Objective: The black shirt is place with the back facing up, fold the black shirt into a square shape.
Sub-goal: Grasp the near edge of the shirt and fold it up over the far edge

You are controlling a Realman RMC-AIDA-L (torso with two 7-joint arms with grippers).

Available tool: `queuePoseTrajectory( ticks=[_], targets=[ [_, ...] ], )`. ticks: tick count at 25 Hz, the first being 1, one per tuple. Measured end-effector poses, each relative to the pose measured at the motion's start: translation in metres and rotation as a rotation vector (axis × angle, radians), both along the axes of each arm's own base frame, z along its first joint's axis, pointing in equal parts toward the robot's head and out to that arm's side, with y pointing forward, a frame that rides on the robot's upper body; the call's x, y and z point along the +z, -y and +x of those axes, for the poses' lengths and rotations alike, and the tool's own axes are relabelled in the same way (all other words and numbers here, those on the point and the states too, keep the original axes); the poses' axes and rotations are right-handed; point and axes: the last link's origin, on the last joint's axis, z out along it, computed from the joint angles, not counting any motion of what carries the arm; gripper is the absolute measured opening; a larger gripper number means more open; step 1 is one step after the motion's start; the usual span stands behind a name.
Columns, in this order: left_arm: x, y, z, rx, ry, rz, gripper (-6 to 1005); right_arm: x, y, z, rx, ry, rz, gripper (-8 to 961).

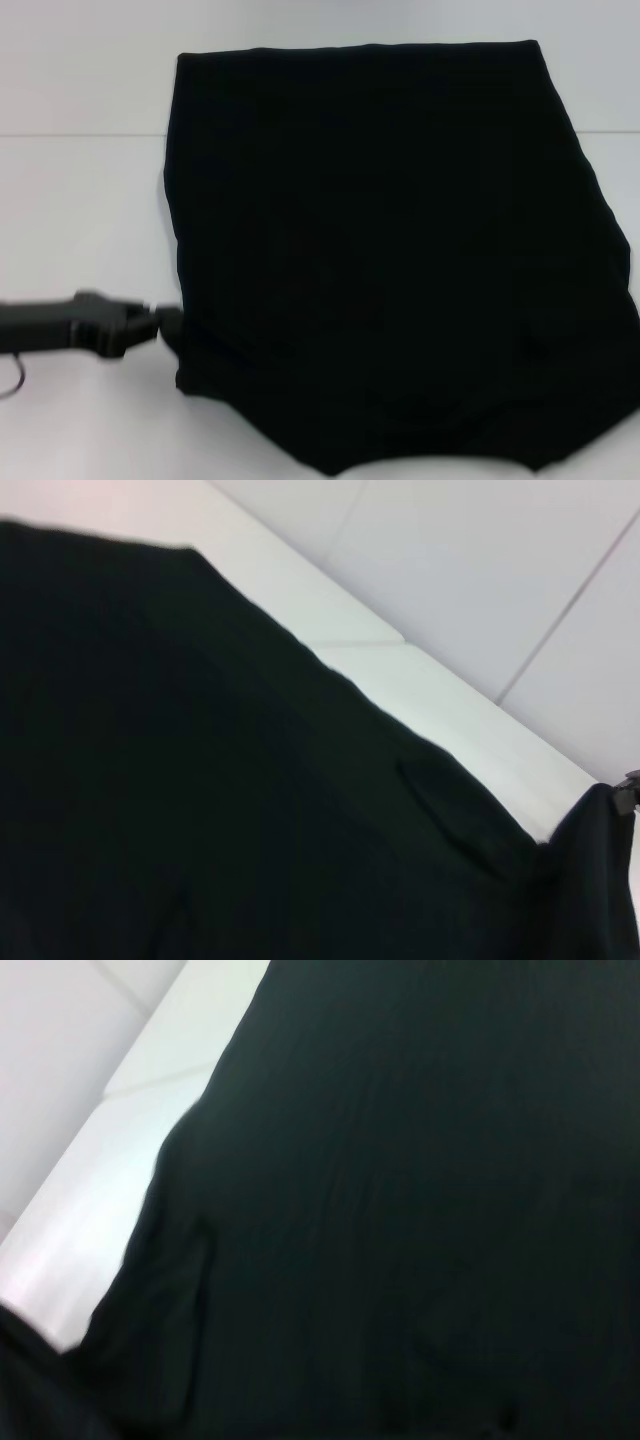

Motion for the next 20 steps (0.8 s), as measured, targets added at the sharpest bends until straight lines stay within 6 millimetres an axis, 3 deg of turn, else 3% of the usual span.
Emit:
queuePoseTrajectory(
  ticks=[2,4,9,20],
  targets=[
    [0.001,-0.01,0.004,-0.007,-0.007,0.013,18,0.001,-0.016,-0.005,-0.01,0.008,0.044,57],
    [0.003,-0.041,0.018,-0.014,-0.027,0.062,17,0.002,-0.034,-0.011,-0.02,0.022,0.084,57],
    [0.006,-0.093,0.038,0.06,-0.071,0.176,18,-0.004,-0.077,-0.028,-0.03,0.071,0.187,57],
    [0.006,-0.144,0.049,0.103,-0.199,0.359,17,-0.043,-0.157,-0.066,-0.028,0.246,0.33,56]
  ],
)
